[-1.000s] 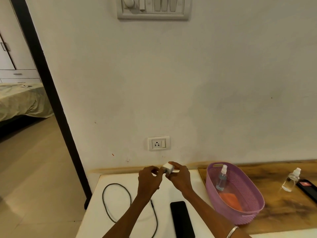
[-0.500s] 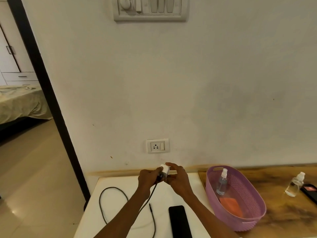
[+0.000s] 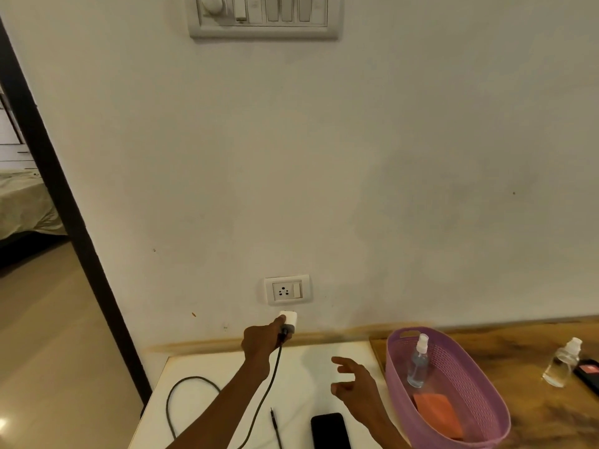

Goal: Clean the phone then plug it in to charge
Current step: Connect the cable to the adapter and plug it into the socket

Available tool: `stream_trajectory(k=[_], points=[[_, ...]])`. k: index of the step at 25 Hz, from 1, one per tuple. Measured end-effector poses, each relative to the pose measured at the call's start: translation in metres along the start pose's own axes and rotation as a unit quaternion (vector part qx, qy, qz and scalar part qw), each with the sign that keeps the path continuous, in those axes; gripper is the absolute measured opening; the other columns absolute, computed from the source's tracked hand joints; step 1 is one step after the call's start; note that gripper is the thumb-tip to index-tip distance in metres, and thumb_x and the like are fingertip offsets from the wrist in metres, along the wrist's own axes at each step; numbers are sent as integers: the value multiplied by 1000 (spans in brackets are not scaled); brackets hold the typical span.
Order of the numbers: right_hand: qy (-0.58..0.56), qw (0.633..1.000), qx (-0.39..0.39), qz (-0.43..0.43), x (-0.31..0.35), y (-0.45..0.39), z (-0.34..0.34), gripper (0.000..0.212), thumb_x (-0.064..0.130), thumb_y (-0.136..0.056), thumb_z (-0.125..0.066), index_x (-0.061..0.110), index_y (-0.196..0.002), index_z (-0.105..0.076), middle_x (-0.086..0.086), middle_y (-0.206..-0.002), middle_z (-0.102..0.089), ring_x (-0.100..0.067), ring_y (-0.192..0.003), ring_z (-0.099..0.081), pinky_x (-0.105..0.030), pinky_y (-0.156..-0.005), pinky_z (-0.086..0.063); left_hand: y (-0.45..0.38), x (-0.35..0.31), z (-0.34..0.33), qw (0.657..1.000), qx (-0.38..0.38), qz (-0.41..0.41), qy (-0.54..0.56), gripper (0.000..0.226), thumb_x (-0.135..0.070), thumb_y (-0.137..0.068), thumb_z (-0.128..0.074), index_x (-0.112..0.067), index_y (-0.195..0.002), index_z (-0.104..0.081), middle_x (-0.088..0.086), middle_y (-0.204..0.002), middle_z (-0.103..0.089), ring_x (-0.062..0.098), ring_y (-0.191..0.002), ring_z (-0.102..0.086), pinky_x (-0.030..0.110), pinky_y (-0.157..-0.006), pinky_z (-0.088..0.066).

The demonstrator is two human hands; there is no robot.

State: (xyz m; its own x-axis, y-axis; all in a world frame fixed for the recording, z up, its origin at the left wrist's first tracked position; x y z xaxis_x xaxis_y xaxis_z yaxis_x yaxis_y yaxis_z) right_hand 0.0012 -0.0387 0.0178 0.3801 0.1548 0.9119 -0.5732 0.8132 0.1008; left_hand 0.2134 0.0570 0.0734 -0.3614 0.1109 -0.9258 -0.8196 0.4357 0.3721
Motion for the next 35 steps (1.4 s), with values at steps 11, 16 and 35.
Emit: stream_trajectory(k=[11, 16, 35], points=[[33, 999, 14, -26, -61, -21, -13, 50, -8, -76, -65, 35, -103, -64, -4, -105, -59, -22, -83, -68, -24, -68, -58, -44, -14, -19, 998, -59, -6, -15, 38, -37, -74, -85, -2, -74, -68, 18, -89, -76, 33, -87, -74, 39, -87, -59], [102, 994, 17, -36, -81, -24, -21, 35, 0, -84, -65, 25, -109, -64, -4, -112, -57, -18, -95, -59, -19, -77, -51, -63, -3, -24, 998, -55, 3, -20, 45, -37, -74, -85, 4, -89, -71, 19, -94, -76, 34, -89, -74, 42, -91, -58], [223, 974, 0, 37, -65, -36, -47, 49, 35, -100, -41, 25, -147, -31, 5, -156, -27, -13, -146, -22, -27, -117, -24, -70, -10, -30, 992, -118, -23, -44, 44, -40, -75, -84, -8, -56, -59, 13, -74, -67, 34, -89, -70, 38, -77, -52]])
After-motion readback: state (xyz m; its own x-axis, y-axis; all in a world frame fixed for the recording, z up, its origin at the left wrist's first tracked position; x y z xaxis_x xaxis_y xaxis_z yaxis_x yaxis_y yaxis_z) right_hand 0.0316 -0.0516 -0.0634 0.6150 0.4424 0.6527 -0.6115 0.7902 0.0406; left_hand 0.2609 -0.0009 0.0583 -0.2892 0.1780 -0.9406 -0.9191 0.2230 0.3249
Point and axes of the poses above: each hand's wrist, its own y-axis away from the middle knuckle, its own z-axis out of the back of the hand, x = y × z, the point moved 5 cm from there along -y, towards the middle knuckle
